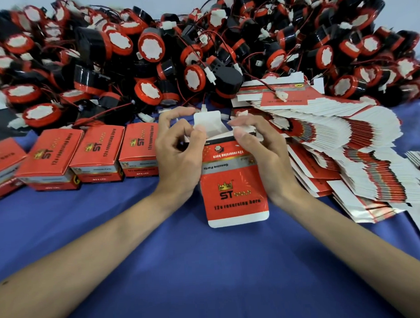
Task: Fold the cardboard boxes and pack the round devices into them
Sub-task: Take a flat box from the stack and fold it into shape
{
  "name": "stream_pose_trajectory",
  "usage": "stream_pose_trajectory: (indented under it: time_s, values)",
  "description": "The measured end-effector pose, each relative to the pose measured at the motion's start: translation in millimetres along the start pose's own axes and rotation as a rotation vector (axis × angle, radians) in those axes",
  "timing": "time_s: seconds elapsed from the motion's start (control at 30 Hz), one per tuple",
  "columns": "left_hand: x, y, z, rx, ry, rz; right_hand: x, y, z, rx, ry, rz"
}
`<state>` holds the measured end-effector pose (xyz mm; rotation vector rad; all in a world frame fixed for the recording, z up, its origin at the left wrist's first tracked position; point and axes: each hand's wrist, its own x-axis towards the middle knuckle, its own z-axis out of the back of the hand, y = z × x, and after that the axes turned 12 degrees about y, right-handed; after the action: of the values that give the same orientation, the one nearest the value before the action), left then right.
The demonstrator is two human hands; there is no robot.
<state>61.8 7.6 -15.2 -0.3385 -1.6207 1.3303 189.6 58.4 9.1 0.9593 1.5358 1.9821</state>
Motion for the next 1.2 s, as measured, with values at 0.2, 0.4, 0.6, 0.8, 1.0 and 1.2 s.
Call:
stream_pose_trajectory:
  time_s: [0.2,0.4,0.6,0.8,1.0,1.2]
  values:
    - [3,2,2,-0.016,-0.064,0.025,-1,-4,8,0.183,0.231,0.069]
    - [2,-3,5,-0.007,0.147,-0.017,-2,-9,5,0.029,0.12,0.107]
    - [-1,-11,-1,-0.133,0.308,0.104,2,-11,7,0.012,0.057,0.097]
    - [1,-9,0,-0.044,0.368,0.17,5,-11,5,-0.016,-0.043,0.07]
    - [-3,-9,1,0.125,0.258,-0.041,5,-8,5,-0.072,0.003,0.141]
    - [-5,-10,0,-0.087,0.219,-0.098,0,-14,1,-0.105,-0.024,0.253]
